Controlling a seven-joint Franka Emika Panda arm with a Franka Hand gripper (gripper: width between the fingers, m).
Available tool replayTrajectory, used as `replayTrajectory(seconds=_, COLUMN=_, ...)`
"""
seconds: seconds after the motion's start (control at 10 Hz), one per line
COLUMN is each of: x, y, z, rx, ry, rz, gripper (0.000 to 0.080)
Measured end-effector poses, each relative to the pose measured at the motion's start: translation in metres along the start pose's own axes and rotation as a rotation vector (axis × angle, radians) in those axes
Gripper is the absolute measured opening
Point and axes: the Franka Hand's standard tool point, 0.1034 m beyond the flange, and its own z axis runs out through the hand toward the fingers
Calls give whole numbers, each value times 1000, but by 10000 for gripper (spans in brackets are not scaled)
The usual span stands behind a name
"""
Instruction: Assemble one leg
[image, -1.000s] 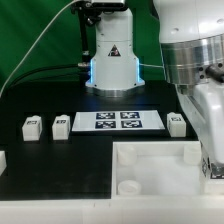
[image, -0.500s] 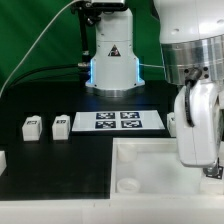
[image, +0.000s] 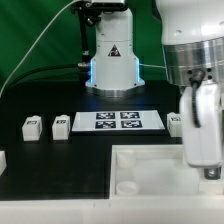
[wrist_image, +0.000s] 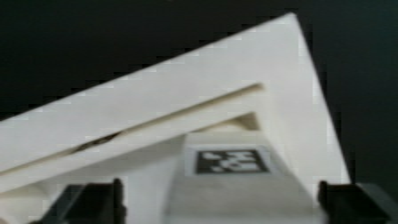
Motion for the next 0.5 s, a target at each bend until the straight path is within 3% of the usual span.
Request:
replayTrajectory(seconds=0.1, x=-5, y=3, z=-9, rx=6, ry=-10, rz=-4, gripper=628)
replayTrajectory(seconds=0.3, x=-11, y=5, z=-22, rx=17, ry=-23, rz=-9, gripper=645)
replayTrajectory(seconds=0.5, x=-10, y=5, z=-20, rx=14, ry=-20, rz=-9, gripper=649)
